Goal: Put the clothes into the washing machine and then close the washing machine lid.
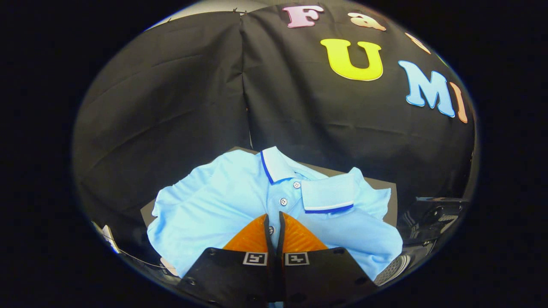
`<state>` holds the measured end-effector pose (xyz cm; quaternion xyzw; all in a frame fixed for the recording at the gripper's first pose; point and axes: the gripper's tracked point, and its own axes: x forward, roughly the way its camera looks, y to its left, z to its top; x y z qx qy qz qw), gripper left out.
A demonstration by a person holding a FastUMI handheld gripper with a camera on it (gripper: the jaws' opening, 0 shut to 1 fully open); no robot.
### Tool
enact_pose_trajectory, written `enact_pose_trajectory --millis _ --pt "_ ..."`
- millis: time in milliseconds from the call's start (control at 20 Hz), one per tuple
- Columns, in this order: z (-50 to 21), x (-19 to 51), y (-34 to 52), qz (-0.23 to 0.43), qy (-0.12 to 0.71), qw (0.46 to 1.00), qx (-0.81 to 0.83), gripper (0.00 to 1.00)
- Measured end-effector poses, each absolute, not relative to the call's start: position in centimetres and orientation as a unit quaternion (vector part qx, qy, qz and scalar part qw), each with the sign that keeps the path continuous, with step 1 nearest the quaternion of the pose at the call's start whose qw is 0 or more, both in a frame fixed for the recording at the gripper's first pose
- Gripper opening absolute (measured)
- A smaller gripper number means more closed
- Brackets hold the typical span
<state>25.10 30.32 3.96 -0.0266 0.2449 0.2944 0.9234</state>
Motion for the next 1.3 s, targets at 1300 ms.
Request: enact_pose_trajectory --millis 1300 --pt "20.6 23.9 18.0 0.242 0.068 0.967 0.035 0.01"
